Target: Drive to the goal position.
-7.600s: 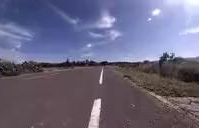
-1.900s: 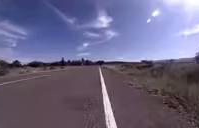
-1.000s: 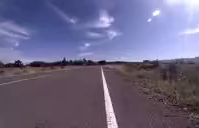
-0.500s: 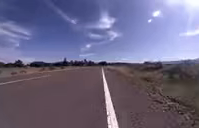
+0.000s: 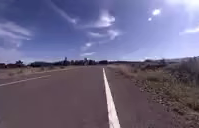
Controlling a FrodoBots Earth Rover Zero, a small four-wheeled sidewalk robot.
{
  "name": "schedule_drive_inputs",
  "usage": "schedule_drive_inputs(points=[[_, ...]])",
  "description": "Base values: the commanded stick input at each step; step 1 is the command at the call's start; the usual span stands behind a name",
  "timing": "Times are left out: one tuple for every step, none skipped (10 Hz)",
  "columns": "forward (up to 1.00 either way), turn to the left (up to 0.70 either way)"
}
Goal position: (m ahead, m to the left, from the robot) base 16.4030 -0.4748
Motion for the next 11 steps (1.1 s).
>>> schedule_drive_inputs(points=[[1.00, 0.00], [1.00, 0.00], [1.00, 0.00], [1.00, 0.00], [1.00, 0.00], [1.00, 0.00], [1.00, 0.00], [1.00, 0.00], [1.00, 0.00], [1.00, 0.00], [1.00, 0.00]])
